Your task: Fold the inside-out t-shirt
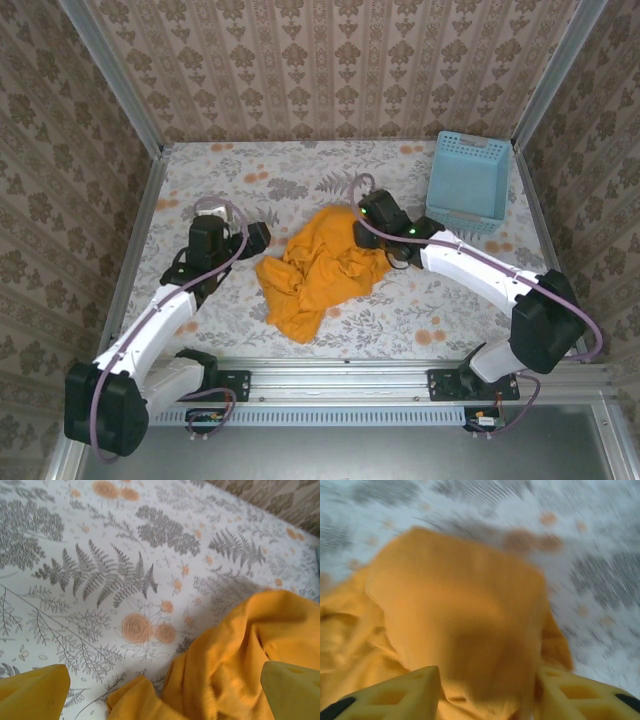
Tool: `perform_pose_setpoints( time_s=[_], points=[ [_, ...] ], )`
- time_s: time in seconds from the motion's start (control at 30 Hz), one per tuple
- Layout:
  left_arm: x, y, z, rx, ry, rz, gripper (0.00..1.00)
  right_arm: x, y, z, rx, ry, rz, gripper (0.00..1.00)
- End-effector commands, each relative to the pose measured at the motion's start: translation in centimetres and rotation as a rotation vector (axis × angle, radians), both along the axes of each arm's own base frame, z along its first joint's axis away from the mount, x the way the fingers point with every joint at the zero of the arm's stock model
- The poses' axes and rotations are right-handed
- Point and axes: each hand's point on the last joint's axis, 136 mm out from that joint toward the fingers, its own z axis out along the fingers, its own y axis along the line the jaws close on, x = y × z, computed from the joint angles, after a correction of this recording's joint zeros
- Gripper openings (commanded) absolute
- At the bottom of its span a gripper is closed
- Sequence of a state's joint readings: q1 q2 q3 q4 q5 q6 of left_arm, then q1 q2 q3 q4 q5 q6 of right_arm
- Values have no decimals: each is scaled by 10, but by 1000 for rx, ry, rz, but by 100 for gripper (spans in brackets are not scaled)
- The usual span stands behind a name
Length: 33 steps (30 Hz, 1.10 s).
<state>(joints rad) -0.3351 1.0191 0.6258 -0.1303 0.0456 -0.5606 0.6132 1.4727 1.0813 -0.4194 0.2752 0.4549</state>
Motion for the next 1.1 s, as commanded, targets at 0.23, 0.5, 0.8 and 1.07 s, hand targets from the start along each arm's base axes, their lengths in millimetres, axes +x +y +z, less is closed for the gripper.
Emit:
perform_pose_setpoints(
  time_s=[0.23, 0.5, 0.8, 1.07],
  points=[
    [-36, -62, -44, 78, 158, -244, 95, -21, -27, 12, 119, -13, -78, 69],
    [-43, -84, -72, 154, 228, -305, 86, -16, -24, -41, 111, 100, -132, 72],
    [-27, -91, -67, 138, 209, -290, 37, -4, 23, -66, 199, 200, -31, 61],
    [-11, -69, -31, 101, 138, -224, 6, -3, 6, -46, 87, 155, -35, 15]
  ],
)
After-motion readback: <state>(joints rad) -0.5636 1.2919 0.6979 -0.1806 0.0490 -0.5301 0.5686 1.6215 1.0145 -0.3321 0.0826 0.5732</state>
